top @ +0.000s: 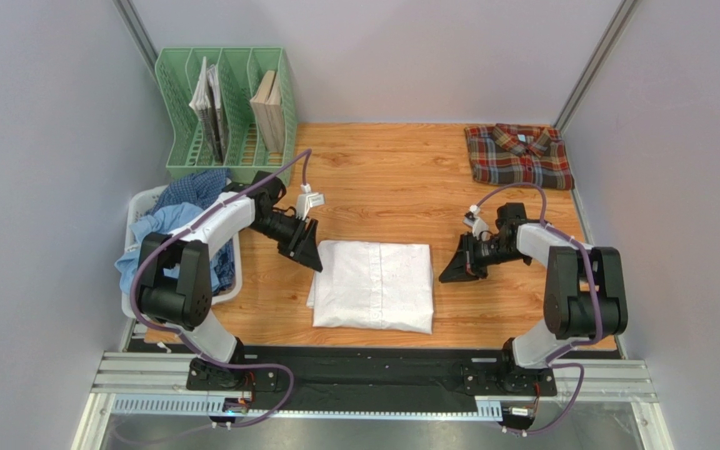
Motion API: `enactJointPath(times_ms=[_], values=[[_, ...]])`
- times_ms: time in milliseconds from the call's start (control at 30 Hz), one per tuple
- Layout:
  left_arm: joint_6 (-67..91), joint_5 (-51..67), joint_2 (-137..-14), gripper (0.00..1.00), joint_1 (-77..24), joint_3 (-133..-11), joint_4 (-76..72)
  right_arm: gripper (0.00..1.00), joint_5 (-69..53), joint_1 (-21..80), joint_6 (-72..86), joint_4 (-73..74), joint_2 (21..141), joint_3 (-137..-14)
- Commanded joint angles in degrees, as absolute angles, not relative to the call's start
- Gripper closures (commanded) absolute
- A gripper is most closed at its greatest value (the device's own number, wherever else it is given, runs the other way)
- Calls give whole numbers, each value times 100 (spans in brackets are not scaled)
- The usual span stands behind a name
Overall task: Fold and stack the long sleeve shirts
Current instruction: Fold the shirt
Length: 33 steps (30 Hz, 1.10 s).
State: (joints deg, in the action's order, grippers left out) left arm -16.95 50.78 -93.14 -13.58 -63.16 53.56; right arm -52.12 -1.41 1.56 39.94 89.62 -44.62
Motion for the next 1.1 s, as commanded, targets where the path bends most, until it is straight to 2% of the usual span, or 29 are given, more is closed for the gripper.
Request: enactJointPath(times_ms=[0,167,267,300,600,767,900,1067], values=[[-1802,5309,-9316,48,-1371,-6407,5467,95,-5475,-71,273,3779,9482,-4509],[-1767,5282,-9334,47,-1371,-6407,5432,95,-5511,456,185,3902,9747,-4605],[-1767,5291,-9378,47,-1371,-6407,5423,87,-5519,510,185,3911,9808,-4623],[-1767,5308,-9421,47,-1371,-6407,5414,80,-5511,518,185,3902,9826,-4623],[-1767,5405,-9694,46,-1371,-6434,5361,68,-5686,624,308,3823,9852,-4614],[-1784,5423,-9826,46,-1371,-6460,5379,64,-5818,642,334,3674,10107,-4596],[-1819,5432,-9861,46,-1371,-6477,5423,64,-5880,650,158,3841,10590,-4737],[-1828,5440,-9940,46,-1371,-6477,5396,64,-6020,685,150,3823,10530,-4729]])
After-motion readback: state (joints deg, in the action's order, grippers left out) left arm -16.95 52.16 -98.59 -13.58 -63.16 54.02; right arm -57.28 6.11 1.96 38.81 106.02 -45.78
